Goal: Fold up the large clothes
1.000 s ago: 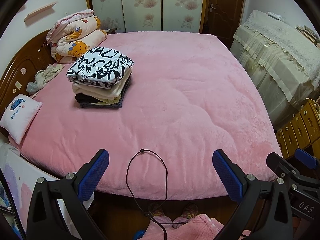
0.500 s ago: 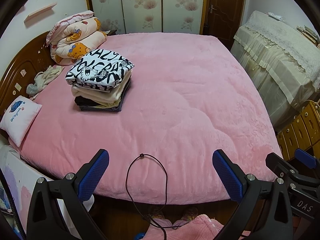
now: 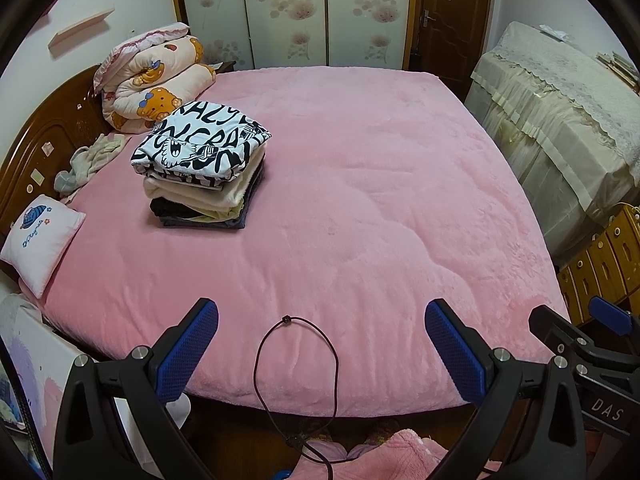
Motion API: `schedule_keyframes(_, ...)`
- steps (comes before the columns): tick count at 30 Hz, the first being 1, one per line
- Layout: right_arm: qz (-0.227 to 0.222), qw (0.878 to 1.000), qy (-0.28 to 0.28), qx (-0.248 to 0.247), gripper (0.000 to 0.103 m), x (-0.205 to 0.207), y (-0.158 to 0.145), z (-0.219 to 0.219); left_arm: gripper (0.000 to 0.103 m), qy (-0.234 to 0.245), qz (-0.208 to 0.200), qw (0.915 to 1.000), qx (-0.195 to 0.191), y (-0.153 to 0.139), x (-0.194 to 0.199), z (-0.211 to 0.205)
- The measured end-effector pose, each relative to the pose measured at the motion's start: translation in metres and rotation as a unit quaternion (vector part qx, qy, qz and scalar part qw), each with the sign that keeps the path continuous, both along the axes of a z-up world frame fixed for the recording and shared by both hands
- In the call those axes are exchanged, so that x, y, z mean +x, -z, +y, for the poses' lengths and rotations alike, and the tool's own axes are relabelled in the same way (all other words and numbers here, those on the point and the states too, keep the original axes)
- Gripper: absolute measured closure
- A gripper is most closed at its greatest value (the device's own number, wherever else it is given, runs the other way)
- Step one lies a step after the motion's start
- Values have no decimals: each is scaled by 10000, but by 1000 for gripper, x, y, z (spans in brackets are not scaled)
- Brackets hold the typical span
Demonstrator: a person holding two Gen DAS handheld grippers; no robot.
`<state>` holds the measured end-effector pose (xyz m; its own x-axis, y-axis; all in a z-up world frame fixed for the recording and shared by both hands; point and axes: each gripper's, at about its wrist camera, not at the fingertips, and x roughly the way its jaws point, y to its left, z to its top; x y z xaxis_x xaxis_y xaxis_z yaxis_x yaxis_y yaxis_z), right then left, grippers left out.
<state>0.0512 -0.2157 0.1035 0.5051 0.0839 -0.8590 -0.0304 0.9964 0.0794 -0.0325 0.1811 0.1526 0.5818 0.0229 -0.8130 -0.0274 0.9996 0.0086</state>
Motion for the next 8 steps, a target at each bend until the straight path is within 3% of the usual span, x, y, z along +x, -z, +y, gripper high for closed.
schedule_keyframes(8,83,10000,-5,41,3,19,8,6,1,32,-26,10000,3,-1,8,4)
